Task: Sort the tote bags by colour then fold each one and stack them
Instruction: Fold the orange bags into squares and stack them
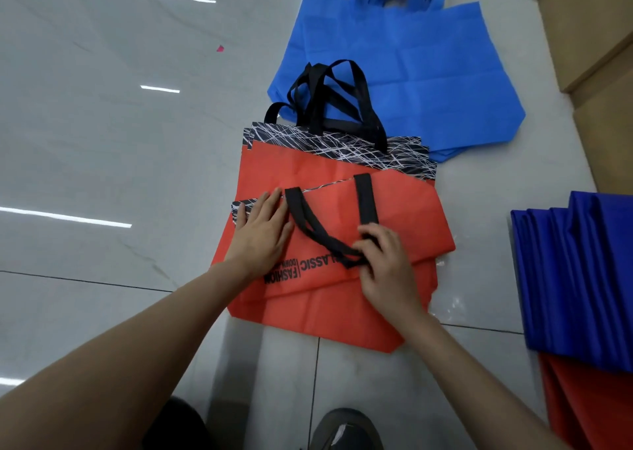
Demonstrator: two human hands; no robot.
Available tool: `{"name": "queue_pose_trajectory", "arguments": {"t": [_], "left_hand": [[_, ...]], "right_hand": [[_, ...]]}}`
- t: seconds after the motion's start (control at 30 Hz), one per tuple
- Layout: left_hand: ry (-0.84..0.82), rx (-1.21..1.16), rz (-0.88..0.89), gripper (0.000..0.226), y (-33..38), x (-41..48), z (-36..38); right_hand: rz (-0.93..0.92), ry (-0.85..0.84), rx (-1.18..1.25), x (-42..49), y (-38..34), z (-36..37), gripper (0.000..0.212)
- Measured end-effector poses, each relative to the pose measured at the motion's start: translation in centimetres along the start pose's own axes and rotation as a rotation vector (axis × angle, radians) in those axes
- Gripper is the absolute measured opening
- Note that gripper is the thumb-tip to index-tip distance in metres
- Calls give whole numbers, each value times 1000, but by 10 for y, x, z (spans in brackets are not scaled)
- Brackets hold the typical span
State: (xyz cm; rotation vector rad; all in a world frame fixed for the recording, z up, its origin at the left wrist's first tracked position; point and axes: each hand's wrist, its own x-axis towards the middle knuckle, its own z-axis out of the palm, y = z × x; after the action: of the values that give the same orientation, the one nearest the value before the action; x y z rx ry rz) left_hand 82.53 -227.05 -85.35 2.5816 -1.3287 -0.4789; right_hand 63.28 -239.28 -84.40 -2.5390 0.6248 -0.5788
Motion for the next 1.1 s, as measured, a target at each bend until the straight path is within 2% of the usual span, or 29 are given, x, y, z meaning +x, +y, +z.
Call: {"name": "queue_pose_trajectory", "arguments": {"t": [0.1,0.17,0.27,0.33,0.4,0.47,0.53,0.6,0.77,0.87,1.0,1.1], "left_hand": [[28,77,-2,51,6,-1,-3],[121,80,-47,38,14,1,-10],[197,-31,-315,29,23,13,-27],[119,-188,-443,42,24,22,-39],[-40,-231,-402,55,22,31,-48],[-197,-345,-289,45,22,39,-52],[-303,-634,-260,23,23,44,-53],[-336,-818,-313,16,22,47,-52],[-311,-1027,-466,20,18,43,-44],[-351,-1113,-529,16,16,42,-41],[-347,-1141,-618,14,15,43,-40],[-400,-1193,-644,7,13,40,-39]], "right_hand": [[103,-60,-224,-36,-3,15,52],[163,-123,-310,-43,-12,19,59],[182,-180,-305,-39,-15,19,62],[155,-205,-230,-34,-9,16,62],[104,-250,-148,-29,1,10,62],[52,-299,-68,-22,13,4,64],[28,-361,-1,-14,24,-4,67],[-10,-393,-37,-6,31,-10,70],[-226,-369,-423,0,28,-16,75],[-291,-372,-447,-5,27,-12,73],[-95,-411,-400,-4,31,-12,66],[-11,-432,-397,-5,37,-14,74]]}}
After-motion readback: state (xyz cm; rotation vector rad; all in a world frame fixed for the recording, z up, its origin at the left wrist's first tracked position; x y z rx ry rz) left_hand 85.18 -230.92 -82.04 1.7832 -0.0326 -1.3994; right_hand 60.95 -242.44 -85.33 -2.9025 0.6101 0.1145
